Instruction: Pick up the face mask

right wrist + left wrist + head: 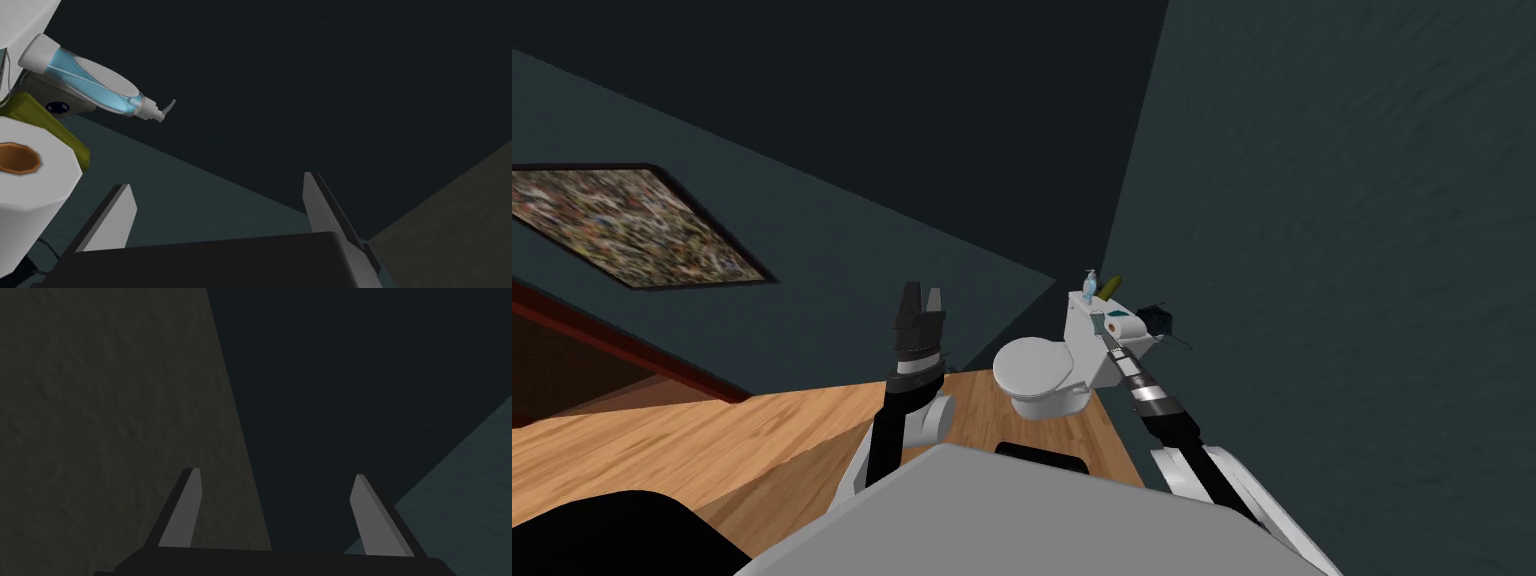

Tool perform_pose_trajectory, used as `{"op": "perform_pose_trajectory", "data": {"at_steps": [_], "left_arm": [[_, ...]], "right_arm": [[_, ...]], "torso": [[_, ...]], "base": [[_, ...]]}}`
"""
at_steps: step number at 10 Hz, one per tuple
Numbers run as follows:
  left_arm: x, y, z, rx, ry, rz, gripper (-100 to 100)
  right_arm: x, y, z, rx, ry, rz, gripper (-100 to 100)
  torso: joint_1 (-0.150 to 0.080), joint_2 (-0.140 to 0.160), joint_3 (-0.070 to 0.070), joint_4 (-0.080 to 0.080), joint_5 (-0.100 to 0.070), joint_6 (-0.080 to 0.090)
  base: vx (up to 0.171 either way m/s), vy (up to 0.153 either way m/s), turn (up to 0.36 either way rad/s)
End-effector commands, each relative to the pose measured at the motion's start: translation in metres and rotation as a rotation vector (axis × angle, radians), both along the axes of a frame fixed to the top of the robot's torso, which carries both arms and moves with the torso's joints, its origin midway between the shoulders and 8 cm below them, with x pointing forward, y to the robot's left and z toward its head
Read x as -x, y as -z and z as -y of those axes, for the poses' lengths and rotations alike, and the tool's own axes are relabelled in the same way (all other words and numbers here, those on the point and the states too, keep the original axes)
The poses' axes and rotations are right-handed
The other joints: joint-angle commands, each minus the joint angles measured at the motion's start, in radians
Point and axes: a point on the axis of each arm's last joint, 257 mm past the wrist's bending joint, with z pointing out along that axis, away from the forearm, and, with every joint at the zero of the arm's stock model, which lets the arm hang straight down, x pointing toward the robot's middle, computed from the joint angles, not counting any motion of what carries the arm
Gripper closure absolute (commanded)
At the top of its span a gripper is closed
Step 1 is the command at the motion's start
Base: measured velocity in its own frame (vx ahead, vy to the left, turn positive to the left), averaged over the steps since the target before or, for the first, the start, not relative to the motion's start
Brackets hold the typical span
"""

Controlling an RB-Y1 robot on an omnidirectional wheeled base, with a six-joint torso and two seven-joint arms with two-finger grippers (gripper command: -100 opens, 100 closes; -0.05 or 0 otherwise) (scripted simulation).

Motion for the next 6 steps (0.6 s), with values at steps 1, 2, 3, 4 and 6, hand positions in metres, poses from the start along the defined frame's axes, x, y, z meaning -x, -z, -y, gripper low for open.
{"op": "perform_pose_trajectory", "data": {"at_steps": [1, 2, 3, 4, 6], "left_arm": [[0.000, 0.000, 0.000, 0.000, 0.000, 0.000, 0], [0.000, 0.000, 0.000, 0.000, 0.000, 0.000, 0], [0.000, 0.000, 0.000, 0.000, 0.000, 0.000, 0], [0.000, 0.000, 0.000, 0.000, 0.000, 0.000, 0], [0.000, 0.000, 0.000, 0.000, 0.000, 0.000, 0]], "right_arm": [[-0.006, 0.016, 0.002, 0.046, 0.016, -0.046, -100], [-0.013, 0.041, 0.004, 0.127, 0.025, -0.096, -100], [-0.014, 0.045, 0.006, 0.134, 0.033, -0.109, -100], [-0.020, 0.066, 0.011, 0.222, 0.049, -0.157, -100], [-0.026, 0.092, 0.020, 0.313, 0.067, -0.211, -100]], "torso": [[0.000, 0.000, 0.000, 0.000, 0.000, 0.000], [0.000, -0.001, -0.001, 0.000, 0.000, 0.000], [0.000, -0.001, -0.001, 0.000, 0.000, 0.000], [0.000, -0.002, -0.001, 0.000, 0.000, 0.000], [0.000, -0.002, -0.001, 0.000, 0.000, 0.000]], "base": [[-0.067, 0.006, 0.062], [-0.069, 0.009, 0.105], [-0.060, 0.006, 0.062], [-0.058, 0.014, 0.112], [-0.064, 0.006, 0.100]]}}
